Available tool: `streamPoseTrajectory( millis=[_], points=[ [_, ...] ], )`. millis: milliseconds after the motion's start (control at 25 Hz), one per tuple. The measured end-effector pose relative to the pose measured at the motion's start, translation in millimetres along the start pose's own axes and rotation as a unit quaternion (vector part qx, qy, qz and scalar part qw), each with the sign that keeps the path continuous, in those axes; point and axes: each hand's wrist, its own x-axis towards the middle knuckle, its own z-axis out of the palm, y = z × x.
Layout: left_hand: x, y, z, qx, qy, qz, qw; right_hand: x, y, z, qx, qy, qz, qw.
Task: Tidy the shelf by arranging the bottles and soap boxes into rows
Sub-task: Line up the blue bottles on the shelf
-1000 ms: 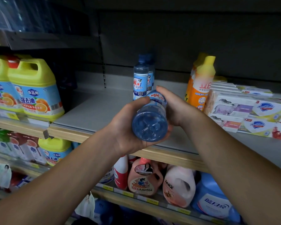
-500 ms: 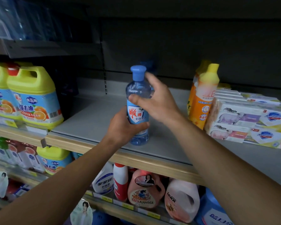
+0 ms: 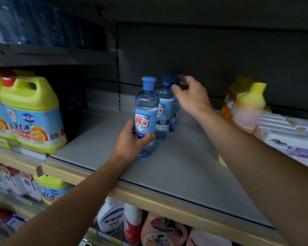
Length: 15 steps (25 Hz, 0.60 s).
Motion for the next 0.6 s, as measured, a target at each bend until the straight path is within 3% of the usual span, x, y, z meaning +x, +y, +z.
streamPoseTrajectory(
  millis=[240,600],
  points=[
    [7.3,-15.2,1.5,0.001,0.002,0.003,1.0,48.2,6.1,26.6,-0.161,-0.025,-0.012,0.987],
    [11.2,-14.6,1.8,-0.026,-0.001,0.01,1.0,58.1,3.6,30.6,-0.085,0.019,0.024,0.996]
  ],
)
